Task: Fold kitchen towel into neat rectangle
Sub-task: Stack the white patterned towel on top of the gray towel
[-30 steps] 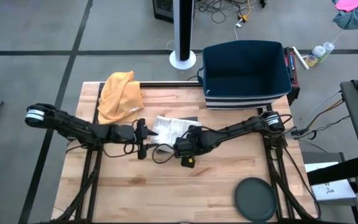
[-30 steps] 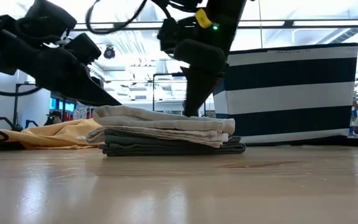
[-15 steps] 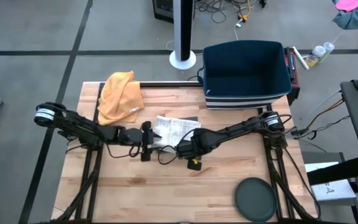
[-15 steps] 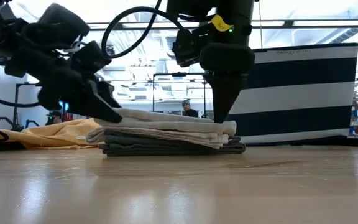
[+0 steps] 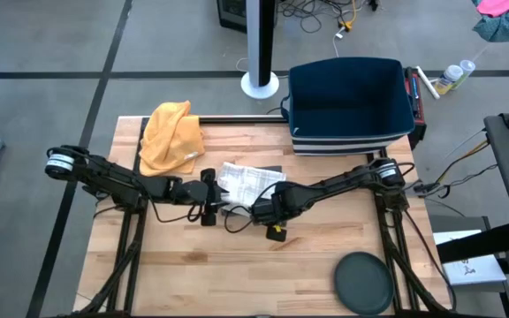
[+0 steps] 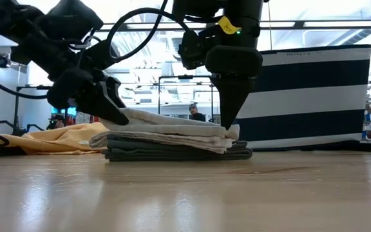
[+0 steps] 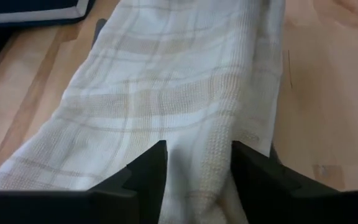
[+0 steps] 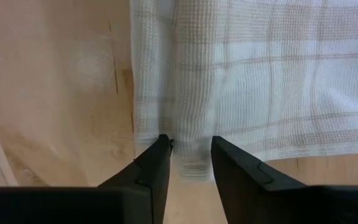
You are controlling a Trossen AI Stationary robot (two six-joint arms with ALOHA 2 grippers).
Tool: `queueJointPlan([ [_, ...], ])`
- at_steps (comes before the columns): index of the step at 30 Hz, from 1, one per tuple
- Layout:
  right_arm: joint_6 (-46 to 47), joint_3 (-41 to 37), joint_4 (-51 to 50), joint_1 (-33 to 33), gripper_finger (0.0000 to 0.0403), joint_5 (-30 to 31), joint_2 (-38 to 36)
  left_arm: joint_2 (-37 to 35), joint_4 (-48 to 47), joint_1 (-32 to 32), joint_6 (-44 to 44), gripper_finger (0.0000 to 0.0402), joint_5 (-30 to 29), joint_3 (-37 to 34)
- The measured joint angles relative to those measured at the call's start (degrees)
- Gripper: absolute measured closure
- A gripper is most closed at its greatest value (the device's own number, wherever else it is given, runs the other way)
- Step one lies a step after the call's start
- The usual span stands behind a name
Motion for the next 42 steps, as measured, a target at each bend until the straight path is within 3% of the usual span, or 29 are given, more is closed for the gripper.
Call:
queueJointPlan([
  [9,-2.53,0.00,1.50,0.00,0.0294,0.00,-0.02,-0.03,-0.25,-0.33,-1.98,0.0288,0.39,-0.17],
  [17,-11.36,-2.29,9.22,0.13,0.0266,0.12,-3.36,-0.29,-0.44,-0.94,-3.74,0.0256,0.46,-0.17],
  [24,-19.58,-13.73,22.37,-0.39,0.0238,0.04,-13.64,-1.83,-0.28,-1.52,-10.02,0.0188,2.01,0.32],
  [30,-19.65,-27.34,30.09,0.04,0.0231,2.22,-26.60,-4.11,-0.88,-1.92,-14.54,0.0150,1.93,4.95],
  [37,-11.54,-45.55,39.73,3.53,0.0231,3.14,-39.90,-3.25,-6.51,-1.95,-17.88,0.0132,-0.72,11.64],
  [42,-9.91,-51.94,44.15,7.09,0.0231,3.00,-45.82,-2.24,-3.16,-1.93,-25.38,0.0139,-4.12,19.98],
])
